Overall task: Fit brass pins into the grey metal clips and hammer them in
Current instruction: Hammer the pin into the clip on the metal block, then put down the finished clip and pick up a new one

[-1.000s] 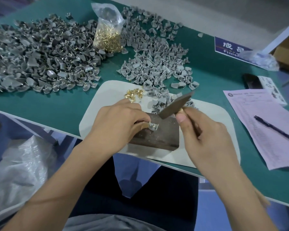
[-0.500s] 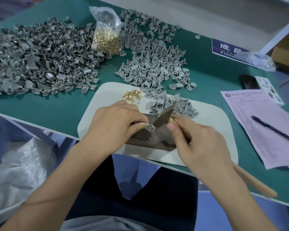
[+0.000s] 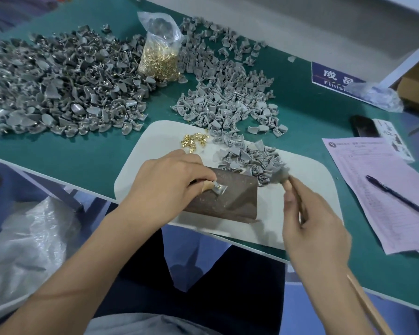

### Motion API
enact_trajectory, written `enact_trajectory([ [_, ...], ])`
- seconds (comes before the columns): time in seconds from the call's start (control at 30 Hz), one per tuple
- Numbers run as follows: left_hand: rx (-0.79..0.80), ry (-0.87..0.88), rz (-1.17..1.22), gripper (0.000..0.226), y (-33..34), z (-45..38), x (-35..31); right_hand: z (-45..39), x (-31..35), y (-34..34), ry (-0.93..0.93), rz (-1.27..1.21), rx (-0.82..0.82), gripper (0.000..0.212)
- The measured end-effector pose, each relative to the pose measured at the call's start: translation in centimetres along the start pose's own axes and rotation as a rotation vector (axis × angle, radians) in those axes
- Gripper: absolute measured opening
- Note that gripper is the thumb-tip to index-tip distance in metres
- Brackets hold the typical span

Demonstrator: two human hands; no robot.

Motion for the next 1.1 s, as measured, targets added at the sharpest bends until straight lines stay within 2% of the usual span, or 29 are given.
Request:
enact_trajectory([
  [0.1, -0.004, -0.014, 0.011, 0.007, 0.0, 0.1, 0.0, 1.5, -2.1, 0.6, 0.131, 0.015, -0.021, 0.031],
  [0.23, -0.03, 0.003, 0.004, 0.009, -0.1, 0.3, -0.3, 1.9, -4.4, 0.8, 0.157, 0.111, -0.078, 0.026],
  [0.43, -0.133, -0.015, -0.049, 0.006, 0.4, 1.6, -1.0, 1.7, -4.0, 1.0, -0.007, 0.269, -0.179, 0.015],
  [0.5, -0.174, -0.049, -0.029, 0.002, 0.6, 2.0, -1.0, 1.1, -2.4, 1.0, -0.149, 0.082, -0.214, 0.016],
  [0.57, -0.207, -0.066, -0.021, 0.003, 0.7, 2.4, -1.1, 0.7, 0.6, 1.6, -0.339, -0.216, -0.136, 0.017],
  [0.63, -0.242, -0.061, -0.017, 0.007, 0.6, 2.6, -1.3, 0.5, 4.1, 2.9, -0.481, -0.298, -0.026, 0.02],
  [0.83, -0.379, -0.106, 0.01, 0.013, -1.0, 3.5, 1.1, -1.6, 10.2, 5.9, -0.656, -0.269, 0.053, 0.006],
  [0.9, -0.419, -0.149, -0.01, 0.011, -1.3, 3.7, 2.6, -2.4, 11.8, 6.9, -0.701, -0.23, 0.122, 0.006],
  [1.1, -0.443, -0.256, -0.088, 0.006, -1.6, 2.9, 7.2, -4.7, 16.6, 12.1, -0.673, -0.111, 0.411, 0.008],
])
Point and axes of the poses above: each hand's wrist, its own z-axis away from the middle knuckle, its own y-axis out of the palm, x = y × z, the point moved 3 cm from there along -z, towards the middle knuckle, and after that the axes turned 5 degrees about -x, right-handed, at the moved point
